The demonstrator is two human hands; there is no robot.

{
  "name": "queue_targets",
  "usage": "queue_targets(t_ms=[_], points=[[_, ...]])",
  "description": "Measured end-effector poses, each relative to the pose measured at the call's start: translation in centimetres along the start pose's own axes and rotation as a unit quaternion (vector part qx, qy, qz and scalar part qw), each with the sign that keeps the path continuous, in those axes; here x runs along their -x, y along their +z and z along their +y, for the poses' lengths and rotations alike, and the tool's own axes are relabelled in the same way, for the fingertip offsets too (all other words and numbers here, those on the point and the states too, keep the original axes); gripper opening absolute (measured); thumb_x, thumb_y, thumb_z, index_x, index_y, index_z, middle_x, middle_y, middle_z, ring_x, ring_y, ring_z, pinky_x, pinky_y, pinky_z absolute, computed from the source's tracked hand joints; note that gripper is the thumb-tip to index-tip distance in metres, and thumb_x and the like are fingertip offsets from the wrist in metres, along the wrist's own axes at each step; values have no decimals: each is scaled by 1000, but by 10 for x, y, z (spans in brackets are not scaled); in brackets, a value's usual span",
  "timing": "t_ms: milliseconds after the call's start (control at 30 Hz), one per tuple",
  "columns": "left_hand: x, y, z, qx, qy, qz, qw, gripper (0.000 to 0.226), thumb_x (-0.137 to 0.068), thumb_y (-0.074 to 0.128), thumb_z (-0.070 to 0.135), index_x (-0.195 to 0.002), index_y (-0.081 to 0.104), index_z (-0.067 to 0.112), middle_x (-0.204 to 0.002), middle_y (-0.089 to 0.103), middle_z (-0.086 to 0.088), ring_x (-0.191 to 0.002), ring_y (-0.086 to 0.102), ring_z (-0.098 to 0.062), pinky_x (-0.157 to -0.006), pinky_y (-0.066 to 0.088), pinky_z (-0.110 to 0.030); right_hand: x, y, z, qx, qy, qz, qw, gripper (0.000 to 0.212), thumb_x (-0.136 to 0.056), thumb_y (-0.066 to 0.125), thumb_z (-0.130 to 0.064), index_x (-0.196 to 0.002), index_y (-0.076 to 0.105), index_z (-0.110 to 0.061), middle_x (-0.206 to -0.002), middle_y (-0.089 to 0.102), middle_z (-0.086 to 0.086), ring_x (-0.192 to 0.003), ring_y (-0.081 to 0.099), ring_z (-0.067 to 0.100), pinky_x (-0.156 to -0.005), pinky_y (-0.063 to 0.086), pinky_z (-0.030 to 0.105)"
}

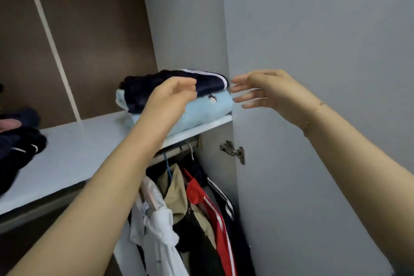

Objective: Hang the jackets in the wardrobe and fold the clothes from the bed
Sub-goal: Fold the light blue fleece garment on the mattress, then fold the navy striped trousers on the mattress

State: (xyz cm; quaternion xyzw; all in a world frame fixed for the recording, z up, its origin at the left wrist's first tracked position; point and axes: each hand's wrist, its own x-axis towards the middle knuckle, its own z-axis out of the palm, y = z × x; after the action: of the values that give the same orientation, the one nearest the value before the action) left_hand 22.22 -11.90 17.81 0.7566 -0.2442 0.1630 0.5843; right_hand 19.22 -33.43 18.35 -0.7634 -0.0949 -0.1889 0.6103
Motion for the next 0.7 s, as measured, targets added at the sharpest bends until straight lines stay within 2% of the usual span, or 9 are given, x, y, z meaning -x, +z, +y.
queue_targets(t_ms=[133, 367, 467, 567, 700], points=[[37, 51, 6, 93, -26, -106, 990, 20, -93, 55, 12, -104, 65, 25, -103, 74, 8, -94, 70, -7, -93, 50, -28, 77, -28, 11, 53, 57, 79, 994, 24, -97, 51, -15, -108, 71, -9, -103, 75, 7, -91, 72, 24, -81, 58, 33], [113, 164, 35, 182, -40, -304, 934, 20, -96, 53, 11, -96, 68, 24, -94, 76, 10, -88, 71, -6, -82, 50, -24, 234, -105, 7, 87, 103, 257, 957, 28, -97, 46, -7, -105, 72, -12, -100, 76, 6, -93, 72, 25, -84, 56, 36], [161, 226, 64, 191, -30, -389, 901, 25, -95, 51, 8, -92, 70, 24, -92, 76, 11, -87, 71, -5, -80, 49, -24, 304, -143, 6, 104, 144, 327, 928, 25, -96, 48, -8, -106, 72, -10, -100, 75, 7, -95, 71, 27, -86, 56, 37], [217, 291, 101, 200, -32, -472, 858, 24, -96, 51, 10, -95, 71, 24, -93, 75, 13, -90, 70, -5, -84, 51, -25, 382, -181, 3, 117, 193, 385, 895, 25, -97, 49, -9, -108, 71, -10, -101, 75, 7, -97, 71, 27, -89, 55, 39], [305, 376, 155, 217, -30, -567, 794, 22, -96, 51, 11, -100, 71, 21, -95, 75, 12, -91, 70, -5, -86, 53, -25, 503, -234, -5, 114, 227, 469, 846, 26, -98, 47, -10, -110, 70, -11, -100, 76, 6, -92, 72, 22, -85, 56, 34]])
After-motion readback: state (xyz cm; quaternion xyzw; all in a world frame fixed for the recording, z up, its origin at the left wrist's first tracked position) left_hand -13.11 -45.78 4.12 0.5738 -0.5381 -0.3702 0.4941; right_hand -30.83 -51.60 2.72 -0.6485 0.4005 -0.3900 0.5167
